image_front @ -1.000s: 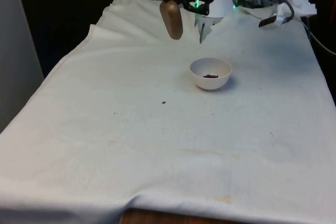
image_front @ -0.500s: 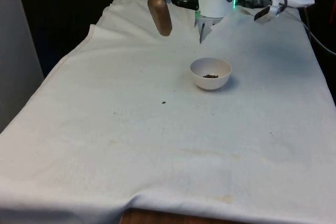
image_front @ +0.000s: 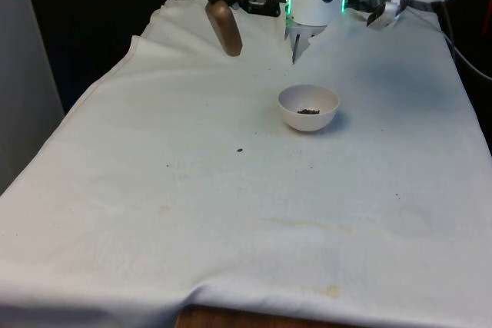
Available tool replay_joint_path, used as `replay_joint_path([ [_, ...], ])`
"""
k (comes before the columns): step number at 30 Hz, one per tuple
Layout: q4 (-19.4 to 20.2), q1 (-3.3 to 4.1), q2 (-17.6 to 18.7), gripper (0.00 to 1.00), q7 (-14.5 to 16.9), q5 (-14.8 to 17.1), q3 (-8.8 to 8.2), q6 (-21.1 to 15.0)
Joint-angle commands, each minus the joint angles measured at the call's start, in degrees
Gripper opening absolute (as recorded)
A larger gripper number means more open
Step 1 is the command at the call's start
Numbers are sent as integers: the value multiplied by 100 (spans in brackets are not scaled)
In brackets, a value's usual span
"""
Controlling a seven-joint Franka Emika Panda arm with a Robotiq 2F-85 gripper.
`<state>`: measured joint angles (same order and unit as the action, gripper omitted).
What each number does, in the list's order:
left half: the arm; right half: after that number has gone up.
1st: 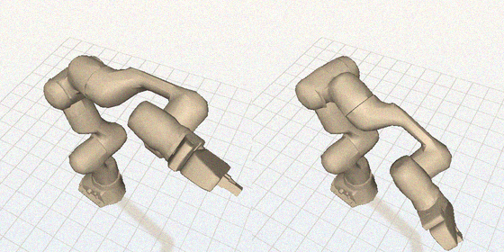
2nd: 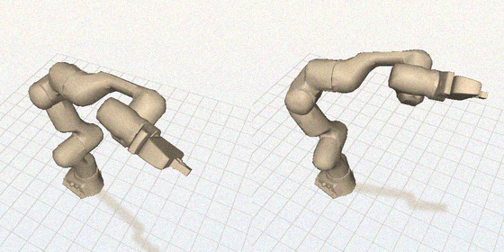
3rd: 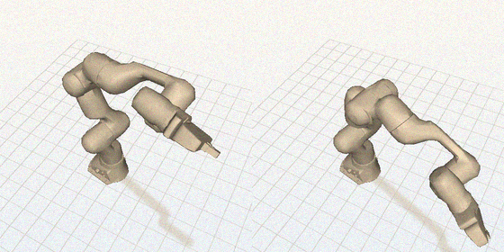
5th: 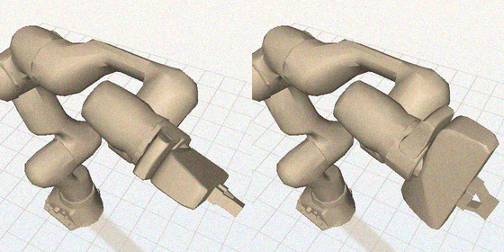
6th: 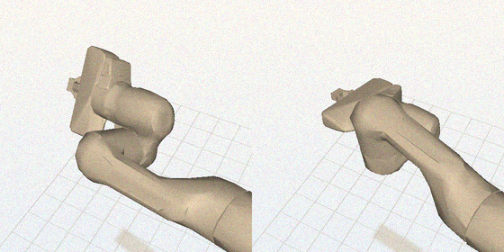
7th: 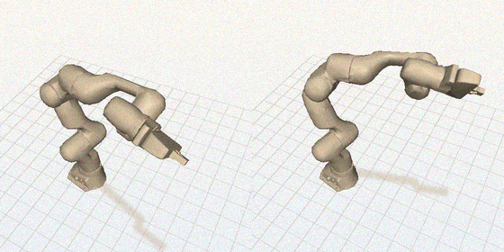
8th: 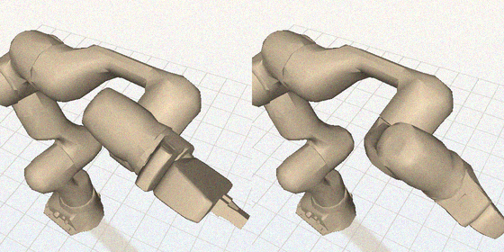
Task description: Pour the coffee beans from the cup into the bowl.
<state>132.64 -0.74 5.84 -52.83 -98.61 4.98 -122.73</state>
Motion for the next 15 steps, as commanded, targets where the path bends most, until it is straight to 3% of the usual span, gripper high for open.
replay_joint_path([
  [1, -6, -29, 6, 0, 126, 86, -23, -103],
  [4, 0, 0, 0, 0, 149, 115, -34, -17],
  [10, 6, -23, 0, 0, 487, 504, -46, -120],
  [12, 0, 0, 0, 0, 390, 418, -40, -23],
  [15, -6, -40, 6, 0, 602, 647, -69, -195],
])
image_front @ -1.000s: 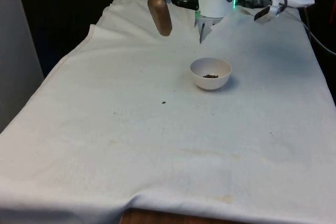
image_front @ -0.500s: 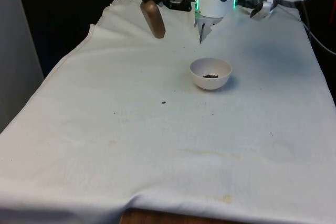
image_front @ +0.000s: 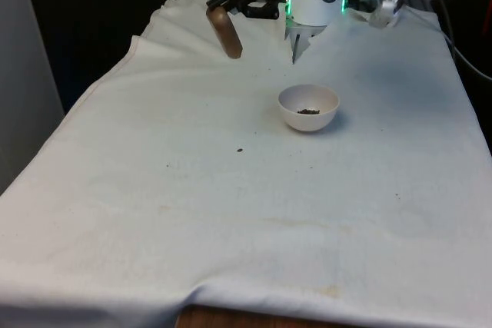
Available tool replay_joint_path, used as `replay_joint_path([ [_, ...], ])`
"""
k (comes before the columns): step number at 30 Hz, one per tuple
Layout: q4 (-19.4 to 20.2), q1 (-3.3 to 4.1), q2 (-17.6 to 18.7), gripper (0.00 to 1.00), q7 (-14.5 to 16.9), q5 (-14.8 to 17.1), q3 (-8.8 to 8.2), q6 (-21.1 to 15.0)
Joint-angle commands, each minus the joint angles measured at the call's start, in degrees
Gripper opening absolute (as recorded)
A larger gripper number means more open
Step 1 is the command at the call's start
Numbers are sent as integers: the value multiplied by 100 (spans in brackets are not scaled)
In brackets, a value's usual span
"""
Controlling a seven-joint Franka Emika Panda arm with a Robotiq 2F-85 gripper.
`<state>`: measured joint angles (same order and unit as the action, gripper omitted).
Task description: Pour the coffee beans from the cup into the bowl.
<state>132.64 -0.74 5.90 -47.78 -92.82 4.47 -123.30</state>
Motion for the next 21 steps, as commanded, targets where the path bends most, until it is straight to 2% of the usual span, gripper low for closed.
replay_joint_path([
  [1, -6, -46, 0, 0, 132, 109, -29, -166],
  [6, -17, -40, 11, 0, 286, 292, -132, -361],
  [7, -6, -6, 0, 0, 195, 212, -126, -252],
  [9, -34, -46, 23, 0, 338, 350, -172, -441],
  [14, -80, -52, 74, 0, 458, 476, -309, -682],
  [15, -57, -11, 46, 0, 367, 395, -304, -579],
  [16, -92, -57, 97, 0, 470, 487, -338, -733],
  [21, -166, -57, 183, 0, 590, 625, -481, -985],
])
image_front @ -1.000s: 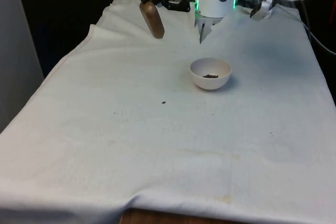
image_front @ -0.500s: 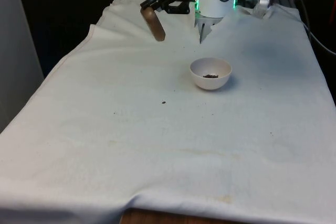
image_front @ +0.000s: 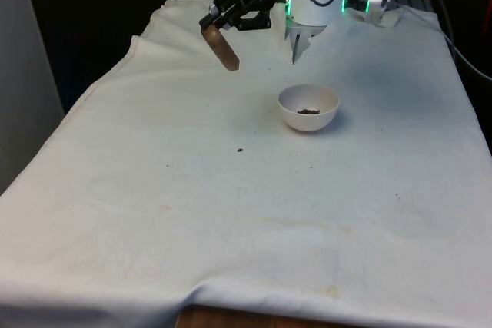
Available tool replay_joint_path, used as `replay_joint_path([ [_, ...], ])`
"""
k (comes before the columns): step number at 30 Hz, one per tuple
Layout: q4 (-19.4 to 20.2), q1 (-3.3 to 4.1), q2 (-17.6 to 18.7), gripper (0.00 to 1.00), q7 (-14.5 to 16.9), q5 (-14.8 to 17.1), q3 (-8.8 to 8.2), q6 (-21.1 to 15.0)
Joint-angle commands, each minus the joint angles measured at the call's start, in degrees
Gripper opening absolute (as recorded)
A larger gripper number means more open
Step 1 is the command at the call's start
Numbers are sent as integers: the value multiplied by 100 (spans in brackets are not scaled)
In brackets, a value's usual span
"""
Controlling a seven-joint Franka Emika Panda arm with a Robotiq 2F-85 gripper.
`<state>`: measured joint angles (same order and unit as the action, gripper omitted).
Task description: Pour the coffee beans from the cup into the bowl.
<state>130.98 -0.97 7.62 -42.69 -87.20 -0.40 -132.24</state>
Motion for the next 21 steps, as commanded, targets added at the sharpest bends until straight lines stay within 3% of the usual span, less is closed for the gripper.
replay_joint_path([
  [1, -17, -34, 23, 0, 103, 92, -17, -132],
  [3, -23, 0, 23, 0, 40, 52, -40, -74],
  [4, -40, -40, 40, 0, 143, 143, -52, -201],
  [12, -138, -52, 132, 0, 350, 413, -223, -539],
  [13, -115, -11, 97, 0, 258, 321, -218, -418],
  [14, -149, -52, 149, 0, 372, 447, -241, -573],
  [21, -241, -69, 304, 0, 464, 630, -407, -882],
])
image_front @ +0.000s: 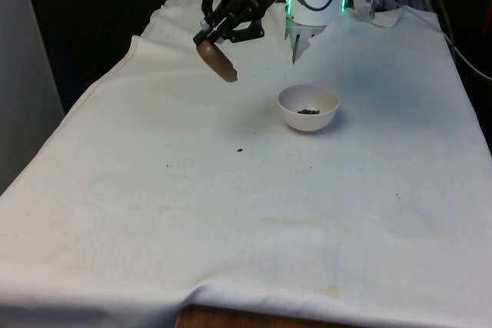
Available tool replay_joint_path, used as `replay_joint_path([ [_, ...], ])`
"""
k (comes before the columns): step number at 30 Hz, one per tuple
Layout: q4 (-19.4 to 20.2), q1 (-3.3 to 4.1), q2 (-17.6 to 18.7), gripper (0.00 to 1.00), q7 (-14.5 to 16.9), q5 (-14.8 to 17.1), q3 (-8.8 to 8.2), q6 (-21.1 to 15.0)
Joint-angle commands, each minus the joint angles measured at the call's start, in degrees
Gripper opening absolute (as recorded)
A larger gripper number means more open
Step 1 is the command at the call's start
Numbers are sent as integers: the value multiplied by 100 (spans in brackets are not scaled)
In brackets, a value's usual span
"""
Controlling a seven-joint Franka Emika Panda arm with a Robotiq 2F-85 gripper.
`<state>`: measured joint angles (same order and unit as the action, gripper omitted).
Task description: Pour the coffee beans from the cup into the bowl.
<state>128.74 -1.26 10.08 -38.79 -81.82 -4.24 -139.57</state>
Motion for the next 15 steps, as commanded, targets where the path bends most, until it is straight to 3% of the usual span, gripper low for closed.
replay_joint_path([
  [1, -6, 0, 29, 0, 0, 17, -23, -40],
  [2, -23, -40, 74, 0, 74, 109, -40, -183],
  [9, -57, -52, 178, 0, 97, 275, -172, -458],
  [10, -46, -6, 149, 0, 6, 189, -178, -355],
  [11, -63, -57, 212, 0, 92, 309, -206, -527],
  [15, -97, -63, 286, 0, 109, 401, -275, -676],
])
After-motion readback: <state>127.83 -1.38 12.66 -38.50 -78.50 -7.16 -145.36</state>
